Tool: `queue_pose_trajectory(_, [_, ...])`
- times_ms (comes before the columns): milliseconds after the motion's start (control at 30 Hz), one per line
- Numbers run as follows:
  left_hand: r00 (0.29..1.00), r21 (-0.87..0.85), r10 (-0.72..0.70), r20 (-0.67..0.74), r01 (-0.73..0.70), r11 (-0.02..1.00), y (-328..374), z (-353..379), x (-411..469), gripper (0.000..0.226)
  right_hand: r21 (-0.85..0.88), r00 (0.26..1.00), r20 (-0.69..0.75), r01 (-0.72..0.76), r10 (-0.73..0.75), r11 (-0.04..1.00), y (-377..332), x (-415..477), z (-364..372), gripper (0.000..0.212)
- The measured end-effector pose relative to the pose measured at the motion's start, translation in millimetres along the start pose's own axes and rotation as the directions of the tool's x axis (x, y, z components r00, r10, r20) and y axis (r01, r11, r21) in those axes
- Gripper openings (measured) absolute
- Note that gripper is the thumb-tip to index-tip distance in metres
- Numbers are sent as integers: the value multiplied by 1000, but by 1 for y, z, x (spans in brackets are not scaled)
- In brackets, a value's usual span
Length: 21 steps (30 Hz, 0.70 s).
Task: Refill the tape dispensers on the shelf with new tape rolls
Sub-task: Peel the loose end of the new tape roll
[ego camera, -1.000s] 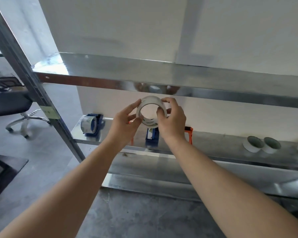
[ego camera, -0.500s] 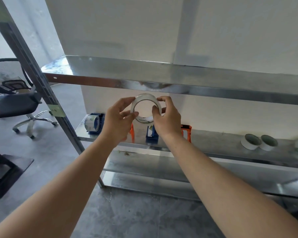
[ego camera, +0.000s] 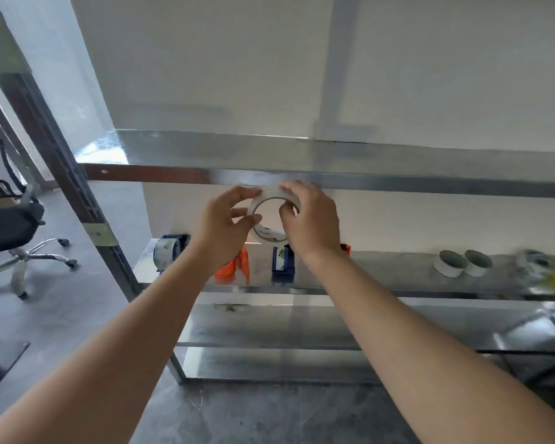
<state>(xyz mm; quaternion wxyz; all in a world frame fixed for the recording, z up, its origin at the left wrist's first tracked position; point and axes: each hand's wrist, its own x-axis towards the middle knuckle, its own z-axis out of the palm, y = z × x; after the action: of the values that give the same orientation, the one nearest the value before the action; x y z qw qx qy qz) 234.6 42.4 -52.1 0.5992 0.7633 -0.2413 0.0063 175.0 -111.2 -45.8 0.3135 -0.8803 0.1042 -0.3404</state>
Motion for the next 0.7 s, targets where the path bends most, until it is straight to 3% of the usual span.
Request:
queue_pose_trajectory(200, [996, -1, 48, 81, -48, 999, -18, -51, 13, 45, -45, 996, -69, 57, -60, 997, -38, -6, 42, 34])
queue_pose_trajectory(467, [982, -23, 107, 154, -105, 994, -40, -92, 19, 44, -34, 988, -155, -11, 6, 999, -78, -18, 73, 32])
queue_pose_trajectory(700, [946, 23, 198, 255, -211, 977, -38, -106, 15, 62, -10, 980, -194, -56, 53, 998, -92, -15, 75, 31])
